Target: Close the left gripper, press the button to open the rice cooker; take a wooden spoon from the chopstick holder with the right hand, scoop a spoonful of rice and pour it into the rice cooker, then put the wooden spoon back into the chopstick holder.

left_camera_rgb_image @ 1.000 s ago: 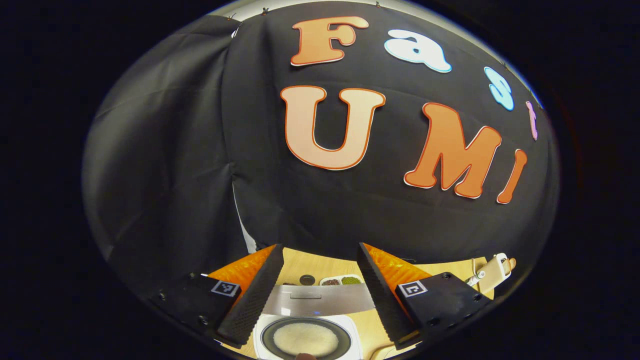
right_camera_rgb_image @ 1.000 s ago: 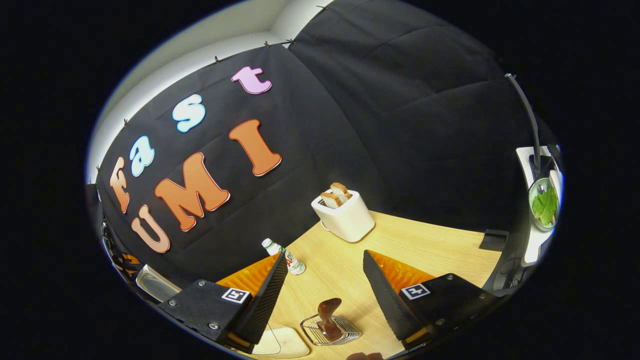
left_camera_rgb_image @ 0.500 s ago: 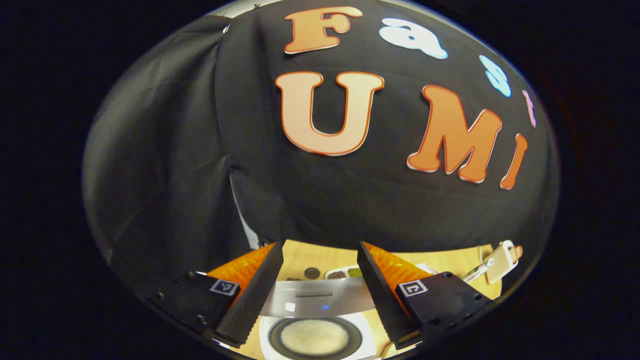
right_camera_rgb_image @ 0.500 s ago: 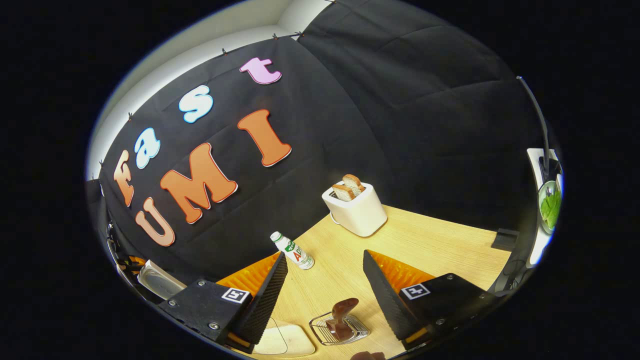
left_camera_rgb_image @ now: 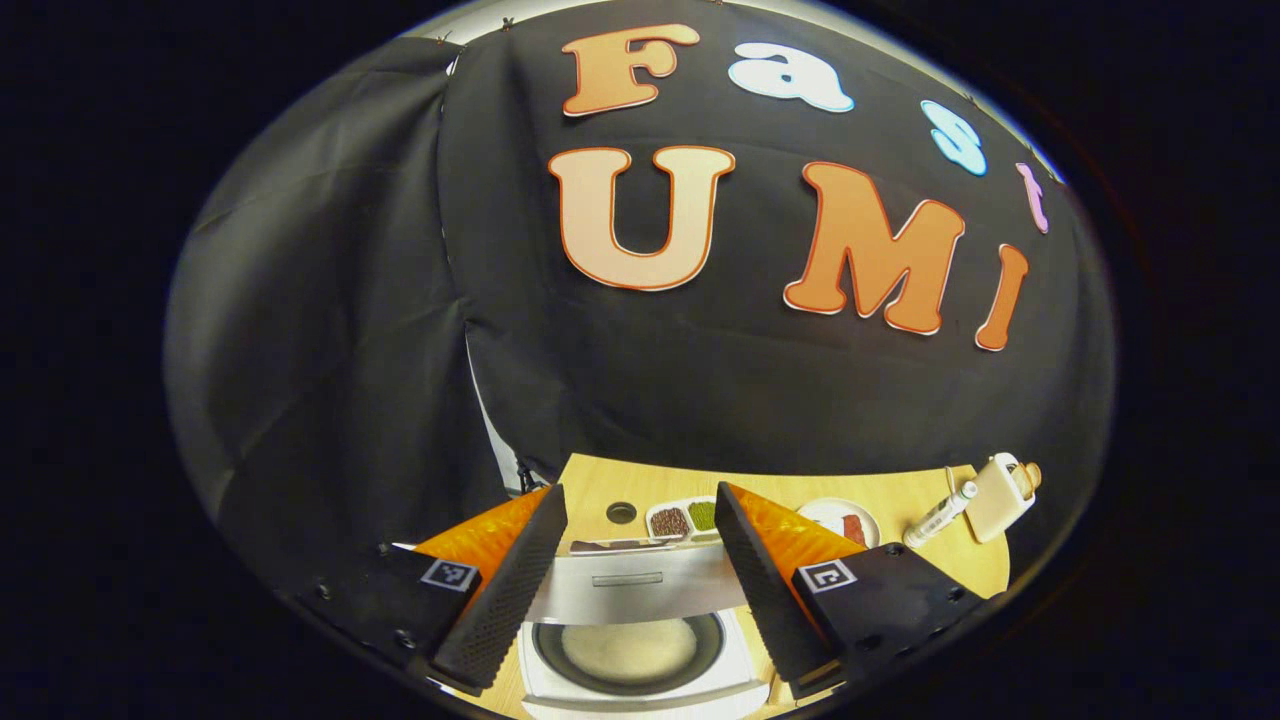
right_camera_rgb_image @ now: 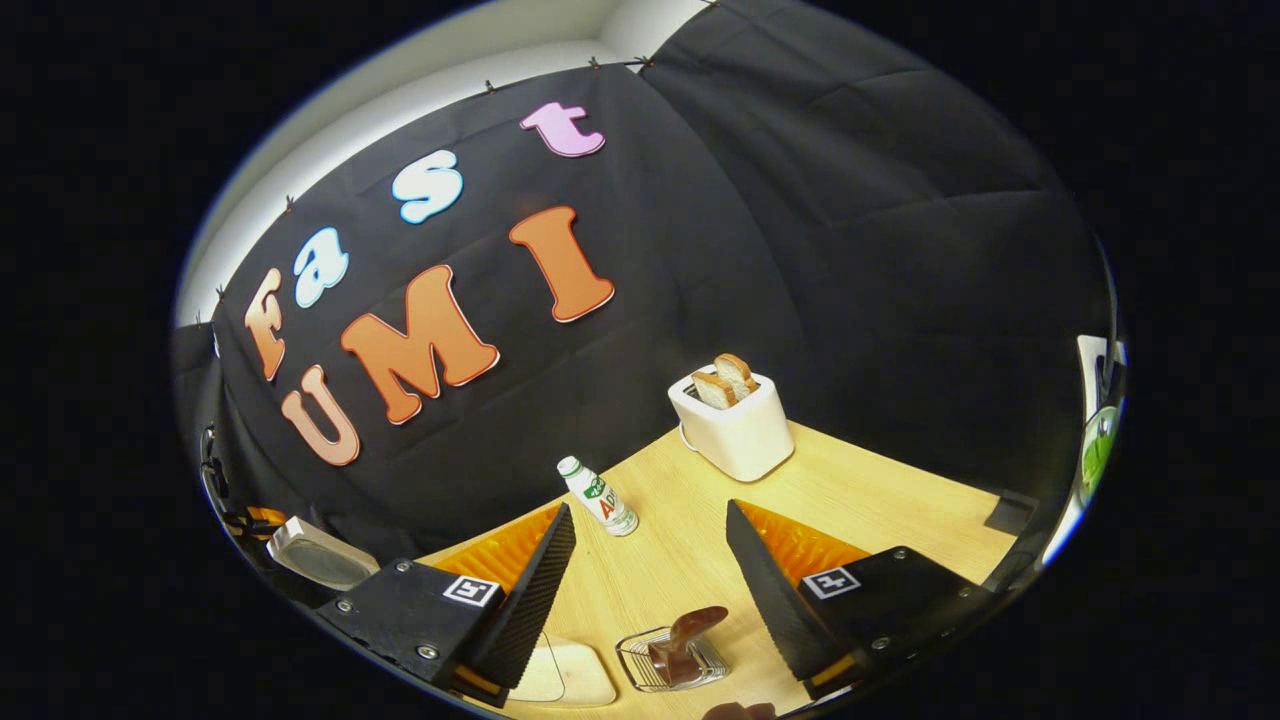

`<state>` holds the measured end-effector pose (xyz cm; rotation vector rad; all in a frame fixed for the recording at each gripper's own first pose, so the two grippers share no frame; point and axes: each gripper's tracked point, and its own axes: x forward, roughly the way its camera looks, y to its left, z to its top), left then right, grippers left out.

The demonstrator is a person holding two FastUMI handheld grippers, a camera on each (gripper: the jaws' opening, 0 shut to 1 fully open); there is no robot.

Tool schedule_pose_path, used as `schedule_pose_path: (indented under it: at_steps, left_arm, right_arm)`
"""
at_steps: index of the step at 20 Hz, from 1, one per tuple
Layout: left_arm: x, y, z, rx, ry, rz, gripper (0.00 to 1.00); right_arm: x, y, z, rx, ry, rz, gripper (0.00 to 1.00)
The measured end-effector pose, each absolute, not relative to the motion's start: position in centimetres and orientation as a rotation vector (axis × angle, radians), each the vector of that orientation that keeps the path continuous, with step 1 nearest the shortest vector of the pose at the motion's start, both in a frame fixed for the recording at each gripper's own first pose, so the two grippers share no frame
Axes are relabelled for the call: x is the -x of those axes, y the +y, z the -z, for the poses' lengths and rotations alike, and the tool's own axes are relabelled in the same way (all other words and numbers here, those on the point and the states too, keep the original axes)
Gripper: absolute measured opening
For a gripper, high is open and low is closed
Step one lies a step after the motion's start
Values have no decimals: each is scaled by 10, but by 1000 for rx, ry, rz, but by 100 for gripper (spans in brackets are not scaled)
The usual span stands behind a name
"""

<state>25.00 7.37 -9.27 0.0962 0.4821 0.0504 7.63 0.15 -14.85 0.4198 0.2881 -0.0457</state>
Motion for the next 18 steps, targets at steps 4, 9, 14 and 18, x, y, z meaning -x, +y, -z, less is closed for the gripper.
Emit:
schedule_pose_path:
  at_steps: [4, 9, 14, 18]
  left_arm:
    - [-198, 68, 130, -76, 528, -41, 100]
    - [-160, 72, 175, -36, 560, -39, 100]
    - [-140, 73, 211, -9, 615, -44, 100]
    - [-133, 77, 239, -39, 638, -62, 100]
  right_arm:
    - [-75, -4, 146, -337, 290, 38, 95]
    - [-68, 0, 131, -226, 301, 11, 94]
    - [-58, 24, 126, -250, 302, -50, 95]
    - [-51, 34, 142, -217, 332, -67, 95]
